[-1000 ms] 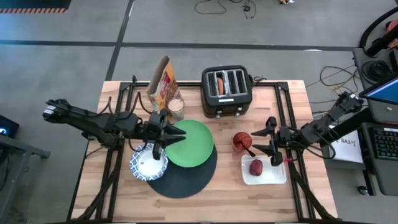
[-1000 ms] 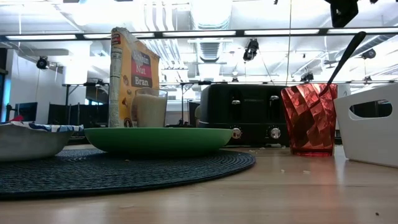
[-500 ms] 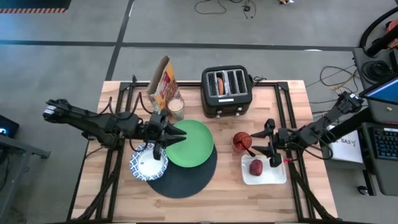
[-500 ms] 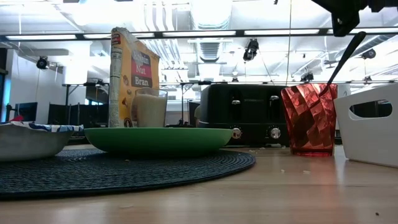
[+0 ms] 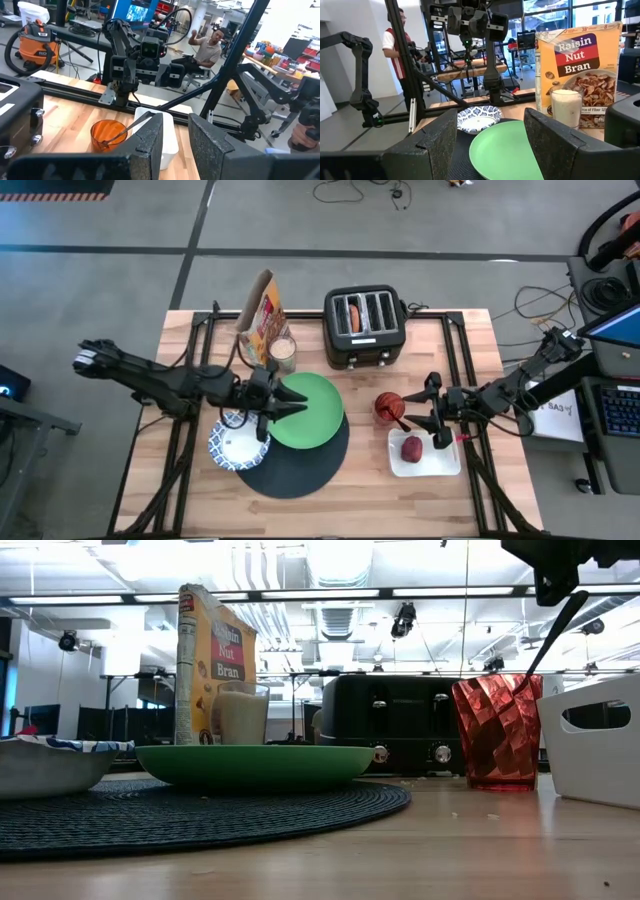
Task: Arrange a breakfast setting
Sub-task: Pour the cereal from the cereal box into the white bowl
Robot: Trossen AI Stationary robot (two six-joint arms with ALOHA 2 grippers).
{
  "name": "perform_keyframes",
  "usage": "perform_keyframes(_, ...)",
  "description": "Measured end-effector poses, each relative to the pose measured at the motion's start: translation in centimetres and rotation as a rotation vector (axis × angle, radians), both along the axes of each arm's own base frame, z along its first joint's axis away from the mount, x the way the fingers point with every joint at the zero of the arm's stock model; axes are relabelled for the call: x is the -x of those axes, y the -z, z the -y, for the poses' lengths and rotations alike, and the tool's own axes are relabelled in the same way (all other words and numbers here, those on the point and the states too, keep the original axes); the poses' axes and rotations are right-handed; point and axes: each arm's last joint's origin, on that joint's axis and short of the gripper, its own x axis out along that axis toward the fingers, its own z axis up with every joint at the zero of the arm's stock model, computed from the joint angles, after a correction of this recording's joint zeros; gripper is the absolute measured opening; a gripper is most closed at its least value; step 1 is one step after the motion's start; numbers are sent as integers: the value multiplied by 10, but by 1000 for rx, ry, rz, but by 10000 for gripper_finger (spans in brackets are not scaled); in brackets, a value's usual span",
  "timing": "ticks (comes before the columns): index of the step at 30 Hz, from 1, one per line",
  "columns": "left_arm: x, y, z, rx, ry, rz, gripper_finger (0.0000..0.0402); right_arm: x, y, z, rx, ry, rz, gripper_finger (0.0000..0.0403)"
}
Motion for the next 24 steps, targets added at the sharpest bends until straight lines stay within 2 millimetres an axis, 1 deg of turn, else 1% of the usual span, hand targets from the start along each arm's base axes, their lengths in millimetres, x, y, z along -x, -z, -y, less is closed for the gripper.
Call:
perform_keyframes(8, -10, 6, 3, 1, 0, 5, 75, 0, 0, 0, -2, 0, -1, 219)
perform_keyframes(24, -12, 8, 3, -1, 0, -5, 75, 0, 1, 0, -8, -1, -7, 219)
